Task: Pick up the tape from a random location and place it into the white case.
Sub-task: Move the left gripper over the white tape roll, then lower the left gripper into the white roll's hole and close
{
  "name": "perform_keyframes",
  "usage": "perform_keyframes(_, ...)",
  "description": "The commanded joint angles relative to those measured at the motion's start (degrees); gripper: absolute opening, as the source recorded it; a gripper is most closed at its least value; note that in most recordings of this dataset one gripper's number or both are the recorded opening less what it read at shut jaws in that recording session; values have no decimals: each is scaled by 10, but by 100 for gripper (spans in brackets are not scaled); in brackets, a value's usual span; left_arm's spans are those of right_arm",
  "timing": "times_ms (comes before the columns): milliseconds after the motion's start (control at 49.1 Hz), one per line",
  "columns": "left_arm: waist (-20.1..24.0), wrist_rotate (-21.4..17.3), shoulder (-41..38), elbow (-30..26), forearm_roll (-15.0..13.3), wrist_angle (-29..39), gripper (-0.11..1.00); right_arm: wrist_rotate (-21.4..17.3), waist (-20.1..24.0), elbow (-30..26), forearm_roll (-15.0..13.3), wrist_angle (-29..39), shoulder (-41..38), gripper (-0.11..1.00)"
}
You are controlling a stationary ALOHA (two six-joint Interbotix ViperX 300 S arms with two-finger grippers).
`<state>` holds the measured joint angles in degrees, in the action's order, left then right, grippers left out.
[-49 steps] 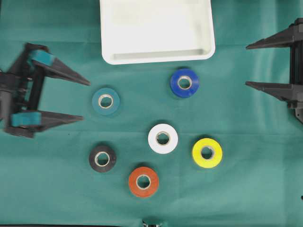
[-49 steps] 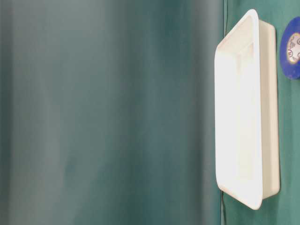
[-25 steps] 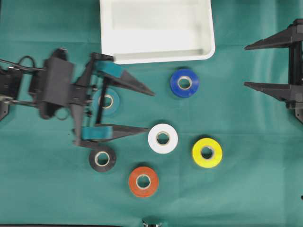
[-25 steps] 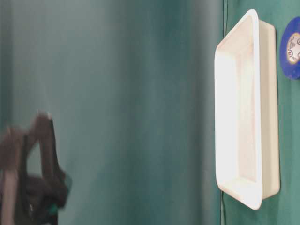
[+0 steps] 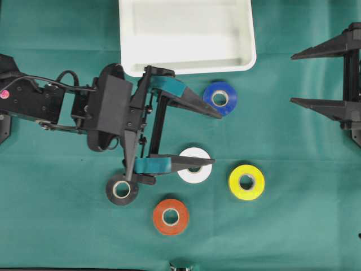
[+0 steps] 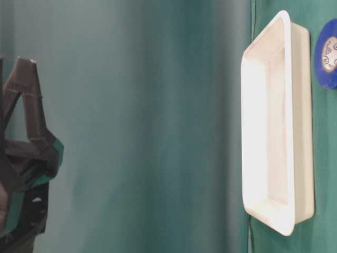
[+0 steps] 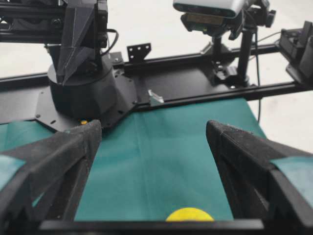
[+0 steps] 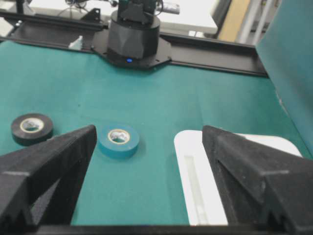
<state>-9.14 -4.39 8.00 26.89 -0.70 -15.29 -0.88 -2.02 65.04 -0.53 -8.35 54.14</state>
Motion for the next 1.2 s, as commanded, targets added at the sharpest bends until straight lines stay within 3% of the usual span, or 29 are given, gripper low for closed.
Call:
perform_keyframes(0,2,2,2,-20,-1,8,99,0,-1,-15,0,-2,-3,90)
perform_keyframes(265,8,45,-20,-64,-5,126,99,1,-1,-15,-4,-3,-3,90)
perform_keyframes(693,18,59,-127,-265,-3,524,99,1,-1,-15,-4,4,-9,90)
perform_keyframes(856,17,61,-162,-337,-2,647,99,1,-1,-15,-4,4,-11,90)
perform_keyframes(998,17,61,-182,-374,-3,704,99,1,-1,-14,-4,4,-11,90)
perform_keyframes(1182,17,74,-186,-383,4,722,99,1,-1,-14,-4,4,-11,90)
